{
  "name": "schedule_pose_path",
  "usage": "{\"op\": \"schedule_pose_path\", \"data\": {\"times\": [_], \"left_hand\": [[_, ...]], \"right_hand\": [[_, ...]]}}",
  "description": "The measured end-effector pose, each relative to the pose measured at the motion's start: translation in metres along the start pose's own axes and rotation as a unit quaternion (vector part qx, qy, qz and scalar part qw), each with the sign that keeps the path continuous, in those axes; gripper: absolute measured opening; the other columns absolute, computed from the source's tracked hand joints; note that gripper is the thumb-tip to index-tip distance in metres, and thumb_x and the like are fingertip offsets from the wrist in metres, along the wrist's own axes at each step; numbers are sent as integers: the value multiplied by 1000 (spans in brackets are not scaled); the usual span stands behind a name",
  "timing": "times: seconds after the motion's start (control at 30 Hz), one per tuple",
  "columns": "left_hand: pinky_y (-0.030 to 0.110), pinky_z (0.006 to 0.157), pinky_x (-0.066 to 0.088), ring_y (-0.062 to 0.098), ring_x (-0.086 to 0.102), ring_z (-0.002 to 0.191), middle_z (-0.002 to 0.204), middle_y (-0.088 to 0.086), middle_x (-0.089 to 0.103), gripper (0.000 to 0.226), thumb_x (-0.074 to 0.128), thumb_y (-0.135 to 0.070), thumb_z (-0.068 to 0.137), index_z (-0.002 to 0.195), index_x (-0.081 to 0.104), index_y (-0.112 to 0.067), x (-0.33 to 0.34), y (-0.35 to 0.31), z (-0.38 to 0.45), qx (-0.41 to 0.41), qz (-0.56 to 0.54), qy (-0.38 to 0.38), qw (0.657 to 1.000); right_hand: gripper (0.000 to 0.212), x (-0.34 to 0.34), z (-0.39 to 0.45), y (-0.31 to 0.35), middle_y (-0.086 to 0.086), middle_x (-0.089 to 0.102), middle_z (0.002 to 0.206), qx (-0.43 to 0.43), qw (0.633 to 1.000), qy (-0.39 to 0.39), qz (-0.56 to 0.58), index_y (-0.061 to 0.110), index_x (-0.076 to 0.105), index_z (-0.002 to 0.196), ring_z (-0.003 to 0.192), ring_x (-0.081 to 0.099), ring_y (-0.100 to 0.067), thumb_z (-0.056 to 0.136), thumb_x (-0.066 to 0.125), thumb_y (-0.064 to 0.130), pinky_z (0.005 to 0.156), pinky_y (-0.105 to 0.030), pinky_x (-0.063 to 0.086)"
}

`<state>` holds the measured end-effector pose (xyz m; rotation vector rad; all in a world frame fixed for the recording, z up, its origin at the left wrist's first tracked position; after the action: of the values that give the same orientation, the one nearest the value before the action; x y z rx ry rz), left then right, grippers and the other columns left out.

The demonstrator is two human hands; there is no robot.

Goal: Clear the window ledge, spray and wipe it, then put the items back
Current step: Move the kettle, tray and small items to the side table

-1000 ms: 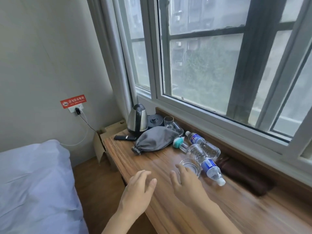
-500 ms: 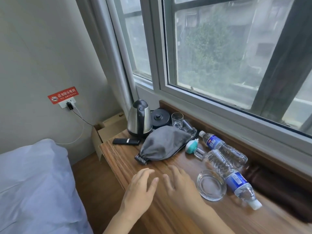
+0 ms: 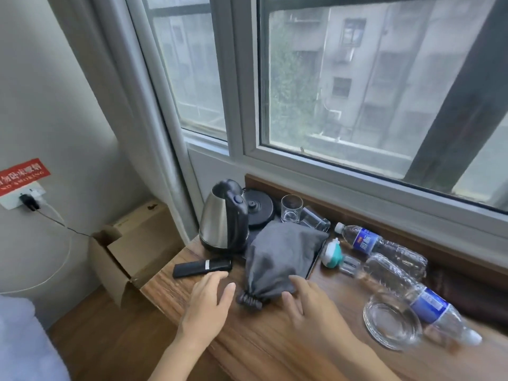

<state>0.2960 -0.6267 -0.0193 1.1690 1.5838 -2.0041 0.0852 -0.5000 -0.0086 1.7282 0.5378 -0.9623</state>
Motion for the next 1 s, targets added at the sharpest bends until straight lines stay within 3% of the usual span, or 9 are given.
{"op": "schedule_pose_path", "data": {"times": [0.2, 0.37, 0.53, 0.6, 0.63, 0.7, 0.77, 0.9, 1.0], "left_hand": [[38, 106, 44, 17, 51, 129, 133, -10, 61, 39, 57, -42, 102, 137, 59, -25, -12, 51, 62, 42, 91, 51, 994], [49, 89, 49, 25, 62, 118, 124, -5, 69, 45, 76, -37, 88, 128, 67, -20, 2, 77, 92, 92, 253, 60, 961], [46, 64, 53, 34, 70, 76, 87, 2, 71, 53, 99, -25, 56, 102, 74, -13, 4, 90, 107, 154, 300, 64, 939], [45, 58, 53, 34, 68, 68, 81, 2, 69, 45, 90, -38, 65, 99, 74, -12, 0, 85, 106, 208, 306, 37, 928], [44, 57, 54, 32, 68, 68, 82, 1, 69, 44, 73, -49, 76, 100, 74, -13, -1, 84, 104, 234, 304, 23, 923], [43, 57, 55, 30, 67, 72, 86, -1, 69, 61, 41, -64, 91, 106, 72, -15, -6, 83, 95, 275, 283, -2, 919], [42, 59, 57, 28, 67, 75, 89, -2, 69, 69, 26, -71, 98, 109, 69, -18, -12, 86, 81, 276, 254, -14, 927], [36, 58, 57, 12, 52, 86, 88, -7, 70, 55, 48, -59, 77, 104, 76, -21, -40, 57, 47, 197, 202, -46, 958], [35, 65, 52, 11, 52, 92, 96, -11, 72, 49, 59, -59, 76, 107, 78, -26, -53, -1, 28, 144, 131, -51, 980]], "right_hand": [[50, 9, 9, 17, 7, 53, 123, 81, 996, -45, -3, 27, 39, 151, 121, 53, -17, 107, 42, 49, 101, -34, 42], [54, 15, 3, 13, 1, 55, 141, 130, 988, -81, 1, 24, 42, 150, 132, 51, -21, 104, 38, 52, 107, -37, 42], [52, 8, -8, 0, 5, 52, 147, 158, 981, -107, 18, 27, 41, 151, 137, 48, -20, 105, 39, 51, 111, -40, 41], [47, 3, -11, -4, 5, 52, 146, 157, 981, -116, 17, 29, 41, 150, 136, 49, -19, 107, 43, 47, 110, -39, 41], [46, 0, -12, -6, 5, 52, 145, 157, 980, -119, 17, 29, 42, 150, 136, 49, -19, 107, 44, 46, 110, -38, 41], [47, -3, -14, -9, 5, 53, 146, 154, 980, -121, 20, 27, 42, 151, 137, 49, -17, 107, 45, 45, 110, -36, 40], [48, -6, -14, -12, 5, 52, 146, 151, 981, -120, 21, 27, 42, 151, 137, 48, -17, 107, 45, 46, 111, -37, 40], [47, -12, -14, -15, 6, 52, 145, 137, 983, -119, 22, 27, 42, 150, 136, 49, -16, 107, 44, 46, 110, -36, 40], [48, -18, -10, -15, 7, 50, 149, 123, 985, -118, 23, 28, 41, 151, 138, 47, -14, 107, 44, 47, 111, -35, 40]]}}
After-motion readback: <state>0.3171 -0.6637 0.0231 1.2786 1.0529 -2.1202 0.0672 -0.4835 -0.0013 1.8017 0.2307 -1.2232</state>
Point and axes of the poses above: each hand's wrist, its own z-axis towards the middle knuckle, its own x-axis out of the palm, y = z × x, the point moved 9 cm from there along z, towards the middle knuckle
